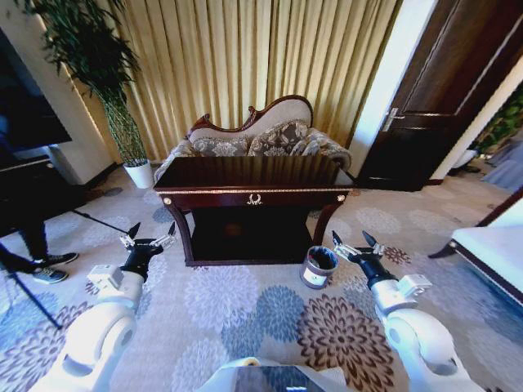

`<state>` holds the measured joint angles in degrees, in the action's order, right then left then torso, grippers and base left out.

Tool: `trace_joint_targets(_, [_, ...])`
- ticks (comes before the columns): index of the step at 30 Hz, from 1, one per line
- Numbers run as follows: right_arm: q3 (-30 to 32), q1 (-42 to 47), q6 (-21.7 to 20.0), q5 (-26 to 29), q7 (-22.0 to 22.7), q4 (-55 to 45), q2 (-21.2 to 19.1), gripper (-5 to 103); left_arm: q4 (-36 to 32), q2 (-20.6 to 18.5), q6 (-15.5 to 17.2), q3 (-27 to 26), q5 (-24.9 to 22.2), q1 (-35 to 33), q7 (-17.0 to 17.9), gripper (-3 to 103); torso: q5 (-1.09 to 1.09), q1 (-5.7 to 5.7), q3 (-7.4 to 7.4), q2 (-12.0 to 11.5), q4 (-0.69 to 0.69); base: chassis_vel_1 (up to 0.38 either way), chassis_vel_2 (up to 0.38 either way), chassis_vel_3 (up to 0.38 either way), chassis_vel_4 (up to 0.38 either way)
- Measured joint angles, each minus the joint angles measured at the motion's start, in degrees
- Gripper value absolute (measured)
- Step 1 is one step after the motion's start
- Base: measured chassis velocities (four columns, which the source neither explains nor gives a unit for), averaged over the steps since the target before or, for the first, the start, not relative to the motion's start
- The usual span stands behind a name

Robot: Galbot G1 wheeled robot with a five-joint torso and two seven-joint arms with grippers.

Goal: Move to the front of the table and place the trash on the table into the trash bin.

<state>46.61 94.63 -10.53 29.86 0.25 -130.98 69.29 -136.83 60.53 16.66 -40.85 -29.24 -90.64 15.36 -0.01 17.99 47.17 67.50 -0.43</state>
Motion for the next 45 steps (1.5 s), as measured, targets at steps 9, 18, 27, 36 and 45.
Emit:
trace_joint_targets(9, [0.03,0.34,0.28,0.00,0.03,-0.25,0.08,100,-0.05,0.23,-0.22,-0.04,0.22,-0.41,-0.06,100,-0.04,0.01,0.00,0.00,0.01,0.357,-0.351,-0.366,0.359])
trace_joint_targets(18, [-0.41,-0.36,0.93,0.00,-0.02,1.26,0.06,100,-0.12,0.76,-0.32,0.27,0.32,-0.51,-0.11,100,0.03,-0.04,-0.02,0.03,-0.01,0.311,-0.271,-0.286,0.284])
trace_joint_targets(27, [-0.69,-2.52,1.01,0.16,-0.01,4.83,-0.56,100,-0.96,1.64,-0.29,0.42,0.41,-1.61,0.18,100,0.04,0.10,0.06,-0.07,0.01,0.023,-0.014,-0.032,0.010])
trace_joint_targets(36, [-1.35,-2.66,0.49,1.39,0.05,6.86,-1.57,100,-2.19,2.25,-1.69,-0.24,-1.39,-4.22,3.08,100,0.01,-0.01,0.00,0.01,0.00,-0.028,0.025,0.048,-0.006])
trace_joint_targets(45, [-0.99,-2.82,-0.40,2.37,1.77,5.12,-2.59,100,-2.12,3.52,-2.58,-0.62,-2.02,-4.88,3.64,100,0.02,0.01,0.01,-0.01,0.00,0.000,0.000,0.000,0.000])
